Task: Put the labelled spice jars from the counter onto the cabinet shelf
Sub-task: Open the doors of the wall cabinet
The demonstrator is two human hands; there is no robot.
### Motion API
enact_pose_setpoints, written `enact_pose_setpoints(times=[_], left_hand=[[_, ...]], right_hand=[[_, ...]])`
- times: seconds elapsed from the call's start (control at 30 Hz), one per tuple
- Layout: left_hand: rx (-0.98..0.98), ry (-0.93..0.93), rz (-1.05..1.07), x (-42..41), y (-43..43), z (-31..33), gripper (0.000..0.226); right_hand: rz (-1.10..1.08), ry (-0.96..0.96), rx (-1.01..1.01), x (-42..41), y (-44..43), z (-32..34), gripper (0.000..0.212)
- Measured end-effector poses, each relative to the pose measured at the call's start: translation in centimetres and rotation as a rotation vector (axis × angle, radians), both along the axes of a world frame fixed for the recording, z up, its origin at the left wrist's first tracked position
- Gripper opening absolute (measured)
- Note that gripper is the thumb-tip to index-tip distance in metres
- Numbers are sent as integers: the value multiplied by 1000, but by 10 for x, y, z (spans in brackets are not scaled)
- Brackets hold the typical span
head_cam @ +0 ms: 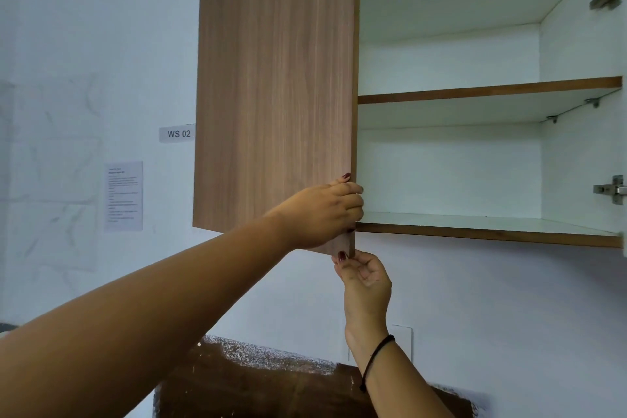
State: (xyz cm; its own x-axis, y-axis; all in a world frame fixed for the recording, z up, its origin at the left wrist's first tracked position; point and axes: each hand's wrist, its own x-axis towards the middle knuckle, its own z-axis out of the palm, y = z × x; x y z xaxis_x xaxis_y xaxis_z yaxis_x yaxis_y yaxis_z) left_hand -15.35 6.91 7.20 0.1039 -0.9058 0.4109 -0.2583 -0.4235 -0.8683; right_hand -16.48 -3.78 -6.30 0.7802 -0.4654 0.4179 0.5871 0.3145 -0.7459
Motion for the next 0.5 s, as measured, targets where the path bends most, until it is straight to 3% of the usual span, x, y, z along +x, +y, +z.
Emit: enact_pose_setpoints(times=[0.27,0.5], left_hand=[[-67,80,-39,-51,33,-4,30],[-165,163,-99,-95,83,-11,32]], right_hand=[[-170,-41,-78,-45,43,-1,16],[-321,-209,-283,-77,86,-11,16]])
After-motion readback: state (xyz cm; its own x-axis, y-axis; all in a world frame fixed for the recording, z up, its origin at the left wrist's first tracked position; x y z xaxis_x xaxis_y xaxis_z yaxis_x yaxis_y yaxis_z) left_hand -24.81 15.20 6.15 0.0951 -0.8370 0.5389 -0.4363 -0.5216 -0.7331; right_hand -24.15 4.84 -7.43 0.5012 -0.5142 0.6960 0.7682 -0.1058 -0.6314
